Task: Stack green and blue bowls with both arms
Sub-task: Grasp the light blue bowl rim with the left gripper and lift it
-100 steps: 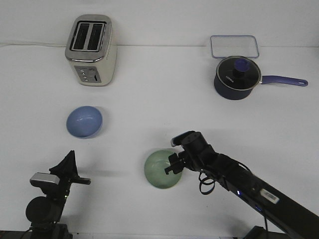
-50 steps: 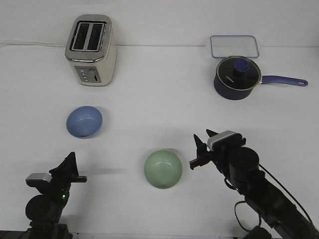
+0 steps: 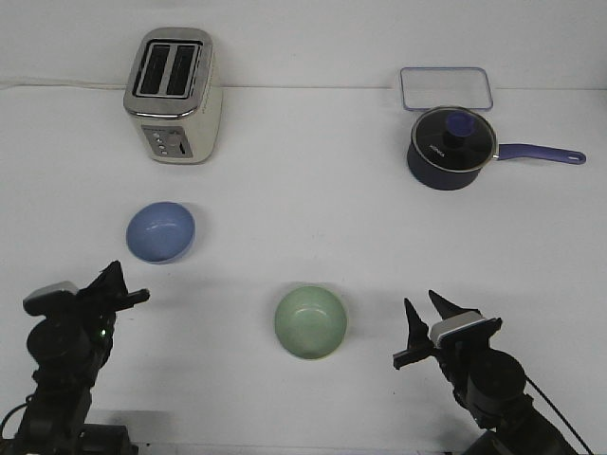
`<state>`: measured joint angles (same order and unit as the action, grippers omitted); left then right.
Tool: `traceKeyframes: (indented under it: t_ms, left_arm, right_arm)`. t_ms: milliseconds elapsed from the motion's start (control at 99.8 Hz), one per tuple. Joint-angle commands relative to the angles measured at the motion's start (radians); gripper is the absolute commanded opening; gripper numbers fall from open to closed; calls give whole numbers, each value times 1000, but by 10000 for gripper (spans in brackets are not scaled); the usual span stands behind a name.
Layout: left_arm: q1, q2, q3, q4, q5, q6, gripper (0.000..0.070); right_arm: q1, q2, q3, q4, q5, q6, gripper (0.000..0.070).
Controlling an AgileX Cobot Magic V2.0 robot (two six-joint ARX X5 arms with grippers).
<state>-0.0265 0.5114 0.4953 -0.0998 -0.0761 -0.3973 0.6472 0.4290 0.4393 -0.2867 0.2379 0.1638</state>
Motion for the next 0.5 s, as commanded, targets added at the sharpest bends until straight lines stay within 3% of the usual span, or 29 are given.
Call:
traceKeyframes:
  t_ms: [0, 80, 130, 491]
  left_arm:
    - [8, 105, 59, -9, -4, 48, 167]
    - [27, 227, 134, -37, -5, 53, 392]
    - [40, 298, 175, -52, -5, 53, 474]
    - [140, 676, 303, -53, 19, 52, 480]
  right_arm:
    - [8, 3, 0, 6, 0, 3, 296]
    - [8, 3, 0, 7, 0, 3, 296]
    - [8, 4, 0, 8, -2, 4, 295]
    - [8, 4, 0, 10, -3, 13, 296]
